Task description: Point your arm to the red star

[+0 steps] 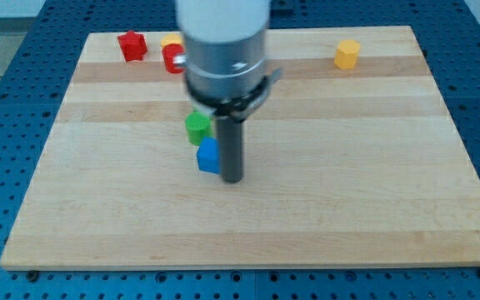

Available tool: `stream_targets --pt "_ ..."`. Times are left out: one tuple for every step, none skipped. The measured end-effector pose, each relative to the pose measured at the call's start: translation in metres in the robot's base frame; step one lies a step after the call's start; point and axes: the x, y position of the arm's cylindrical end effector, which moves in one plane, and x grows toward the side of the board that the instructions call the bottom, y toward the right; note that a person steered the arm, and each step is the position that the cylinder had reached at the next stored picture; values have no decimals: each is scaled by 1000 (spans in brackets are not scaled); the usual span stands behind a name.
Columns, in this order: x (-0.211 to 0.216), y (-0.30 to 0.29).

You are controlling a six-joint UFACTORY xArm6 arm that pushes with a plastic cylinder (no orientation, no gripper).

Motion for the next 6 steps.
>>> stream_targets --pt "23 -68" --pt "-11 -145" --pt "-77 -178" --pt "-144 -184" --pt "-205 -182" --pt "-230 -153"
